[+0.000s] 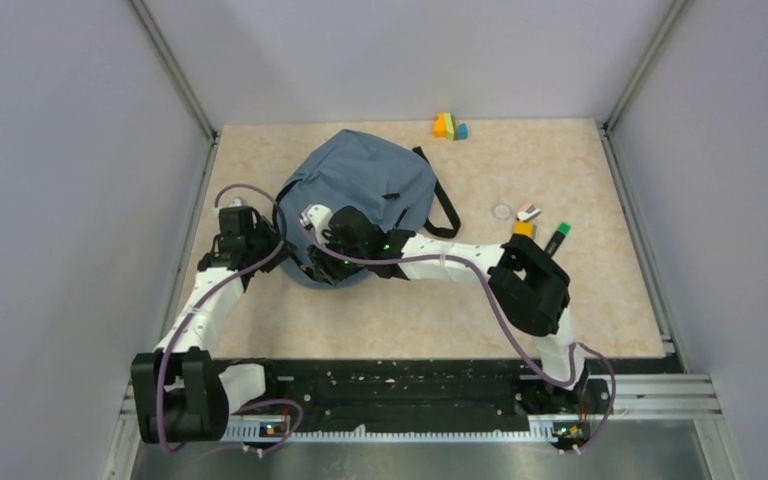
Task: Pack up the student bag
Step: Zip the student bag at the center of the board.
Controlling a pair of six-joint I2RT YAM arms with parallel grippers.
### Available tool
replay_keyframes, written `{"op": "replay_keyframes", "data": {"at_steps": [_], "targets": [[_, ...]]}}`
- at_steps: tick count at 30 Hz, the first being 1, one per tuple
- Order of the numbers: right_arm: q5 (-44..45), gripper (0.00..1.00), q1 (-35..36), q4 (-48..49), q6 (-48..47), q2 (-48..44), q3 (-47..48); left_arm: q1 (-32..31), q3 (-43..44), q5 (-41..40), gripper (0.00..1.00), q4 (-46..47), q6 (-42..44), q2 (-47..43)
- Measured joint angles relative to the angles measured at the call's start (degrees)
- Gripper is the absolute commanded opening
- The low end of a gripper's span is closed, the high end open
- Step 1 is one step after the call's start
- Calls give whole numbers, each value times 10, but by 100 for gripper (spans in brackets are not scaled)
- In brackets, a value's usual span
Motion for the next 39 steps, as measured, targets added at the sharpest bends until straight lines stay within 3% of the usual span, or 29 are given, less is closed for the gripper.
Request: {"op": "replay_keyframes", "data": {"at_steps": [7, 11, 16, 17, 20, 21, 29, 39], "targets": [[-10, 43, -3, -31, -26, 39, 40, 0, -9, 2, 7, 7, -5, 3], [-19, 43, -3, -35, -30, 48, 53, 0, -10, 2, 0, 8, -5, 3], [-22, 39, -3, -37, -36, 68, 72, 0, -10, 5, 0, 9, -5, 3], [-23, 33, -3, -38, -38, 72, 76, 0, -10, 5, 0, 9, -5, 3], [-27, 4, -3, -43, -44, 77, 84, 0, -10, 6, 0, 10, -5, 3], [-29, 0, -3, -44, -46, 79, 87, 0, -10, 6, 0, 11, -5, 3], [-28, 0, -3, -29, -45, 69, 68, 0, -10, 1, 0, 10, -3, 4], [16, 0, 19, -6, -45, -39, -41, -2, 27, 1, 0, -17, 9, 24]]}}
